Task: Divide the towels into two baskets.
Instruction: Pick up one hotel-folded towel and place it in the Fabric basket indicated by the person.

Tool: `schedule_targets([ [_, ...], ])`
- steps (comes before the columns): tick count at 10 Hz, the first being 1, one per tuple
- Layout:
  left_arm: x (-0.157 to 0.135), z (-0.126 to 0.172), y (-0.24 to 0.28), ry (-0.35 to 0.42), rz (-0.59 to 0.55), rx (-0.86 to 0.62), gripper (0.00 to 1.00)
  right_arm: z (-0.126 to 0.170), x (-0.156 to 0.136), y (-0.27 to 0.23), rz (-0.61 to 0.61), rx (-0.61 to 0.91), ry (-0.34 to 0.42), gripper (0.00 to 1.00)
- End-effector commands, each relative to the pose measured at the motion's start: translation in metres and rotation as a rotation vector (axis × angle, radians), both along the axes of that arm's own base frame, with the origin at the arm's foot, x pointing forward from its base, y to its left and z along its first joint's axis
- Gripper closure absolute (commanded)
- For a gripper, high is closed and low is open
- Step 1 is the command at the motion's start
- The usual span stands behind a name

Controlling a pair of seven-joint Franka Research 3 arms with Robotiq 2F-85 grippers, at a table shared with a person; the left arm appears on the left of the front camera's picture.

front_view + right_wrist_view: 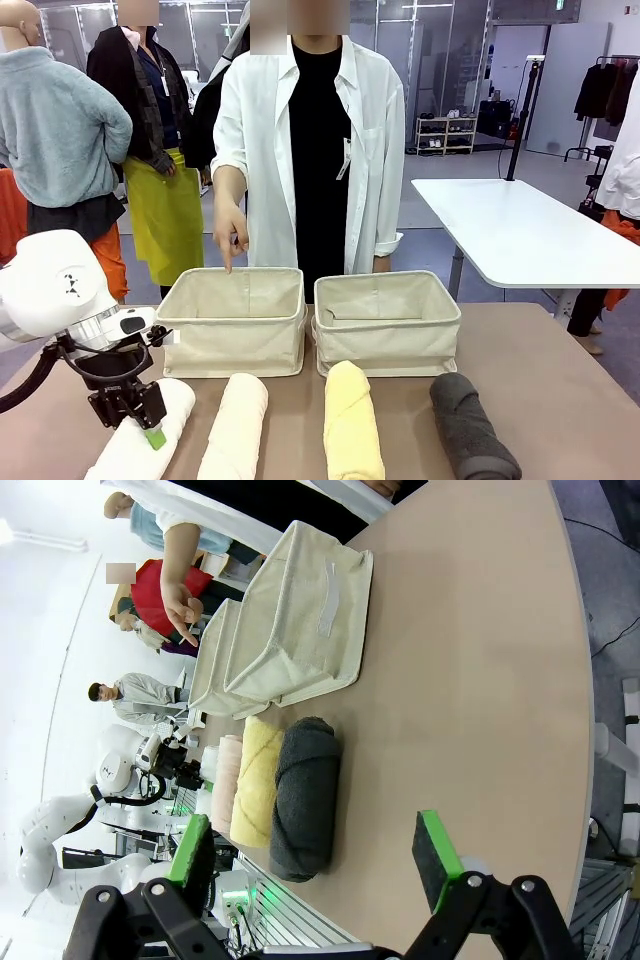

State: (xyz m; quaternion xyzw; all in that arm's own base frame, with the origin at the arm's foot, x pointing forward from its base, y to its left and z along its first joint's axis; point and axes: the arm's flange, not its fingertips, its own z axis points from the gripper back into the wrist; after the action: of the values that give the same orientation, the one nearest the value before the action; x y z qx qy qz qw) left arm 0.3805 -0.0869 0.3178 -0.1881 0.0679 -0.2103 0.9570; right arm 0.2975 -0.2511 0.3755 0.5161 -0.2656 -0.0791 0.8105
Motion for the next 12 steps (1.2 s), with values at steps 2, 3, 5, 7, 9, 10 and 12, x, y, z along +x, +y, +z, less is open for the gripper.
schedule_targets([
  [2,-0.088,-0.023,0.014,-0.032,-0.014,-0.015,0.76,0.002,-0.002,-0.001,0.000,0.000,-0.007,0.00],
  [3,-0.087,-0.018,0.015,-0.035,-0.021,-0.016,0.80,0.002,-0.002,-0.001,0.000,0.000,-0.007,0.00],
  [5,-0.082,0.020,0.022,-0.069,-0.060,-0.038,0.95,0.002,-0.002,-0.001,0.000,0.000,-0.007,0.00],
  [7,-0.071,0.078,0.029,-0.140,-0.291,-0.094,1.00,0.002,-0.002,-0.001,0.000,0.000,-0.007,0.00],
  [9,-0.058,0.129,0.026,-0.248,-0.518,-0.116,1.00,0.002,-0.002,-0.001,0.000,0.000,-0.007,0.00],
  [10,-0.058,0.151,0.024,-0.309,-0.677,-0.094,1.00,0.002,-0.002,-0.001,0.000,0.000,-0.007,0.00],
  [12,-0.057,0.176,0.014,-0.416,-0.920,-0.006,1.00,0.002,-0.002,-0.001,0.000,0.000,-0.007,0.00],
])
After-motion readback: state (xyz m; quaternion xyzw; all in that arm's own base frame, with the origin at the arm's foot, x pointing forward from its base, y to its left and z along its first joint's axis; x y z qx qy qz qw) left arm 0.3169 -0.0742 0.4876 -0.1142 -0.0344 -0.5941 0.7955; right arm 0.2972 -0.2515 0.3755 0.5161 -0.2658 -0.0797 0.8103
